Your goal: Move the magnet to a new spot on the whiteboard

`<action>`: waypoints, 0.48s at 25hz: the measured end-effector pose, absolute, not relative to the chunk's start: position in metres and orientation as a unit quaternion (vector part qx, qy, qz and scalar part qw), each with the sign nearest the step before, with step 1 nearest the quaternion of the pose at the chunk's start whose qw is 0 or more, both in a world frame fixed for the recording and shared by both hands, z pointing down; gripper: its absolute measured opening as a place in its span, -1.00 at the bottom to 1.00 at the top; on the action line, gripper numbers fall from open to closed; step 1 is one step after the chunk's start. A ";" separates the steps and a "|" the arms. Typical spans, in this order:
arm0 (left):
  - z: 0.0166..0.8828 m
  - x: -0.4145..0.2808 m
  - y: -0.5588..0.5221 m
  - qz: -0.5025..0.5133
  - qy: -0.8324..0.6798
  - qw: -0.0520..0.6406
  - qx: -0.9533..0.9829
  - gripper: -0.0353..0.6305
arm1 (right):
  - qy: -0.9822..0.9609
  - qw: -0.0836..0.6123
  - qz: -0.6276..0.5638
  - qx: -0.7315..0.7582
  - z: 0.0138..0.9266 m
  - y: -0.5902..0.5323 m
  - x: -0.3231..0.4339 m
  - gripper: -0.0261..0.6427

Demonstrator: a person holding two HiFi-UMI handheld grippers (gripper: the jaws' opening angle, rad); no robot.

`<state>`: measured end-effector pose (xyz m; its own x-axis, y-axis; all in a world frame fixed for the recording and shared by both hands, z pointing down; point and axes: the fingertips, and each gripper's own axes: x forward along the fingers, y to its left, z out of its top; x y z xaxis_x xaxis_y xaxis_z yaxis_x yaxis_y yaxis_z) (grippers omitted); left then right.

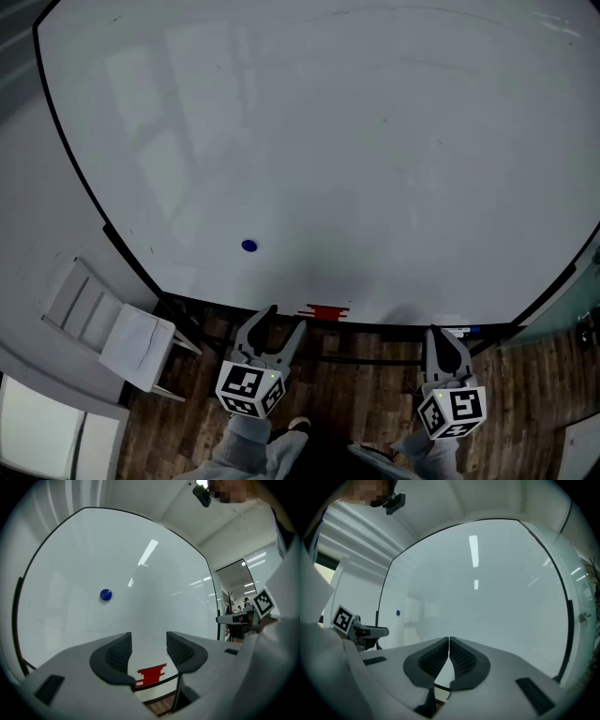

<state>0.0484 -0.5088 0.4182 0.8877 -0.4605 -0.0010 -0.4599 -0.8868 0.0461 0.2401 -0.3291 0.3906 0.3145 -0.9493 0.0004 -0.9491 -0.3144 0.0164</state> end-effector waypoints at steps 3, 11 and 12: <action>0.428 0.052 -0.500 -0.003 -0.225 0.035 0.974 -0.28 | -0.579 0.004 0.003 0.815 0.403 -0.322 0.238 -0.83; 0.460 0.058 -0.471 0.020 -0.209 0.049 0.977 -0.64 | -0.579 0.017 0.035 0.815 0.442 -0.305 0.229 -0.83; 0.465 0.058 -0.468 0.027 -0.209 0.049 0.976 -0.66 | -0.581 0.021 0.039 0.813 0.447 -0.303 0.227 -0.83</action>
<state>0.0585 -0.4681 0.4654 0.9109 -0.4060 0.0731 -0.4113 -0.9076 0.0839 0.2271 -0.3028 0.4471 0.3230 -0.9424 0.0871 -0.9456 -0.3251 -0.0114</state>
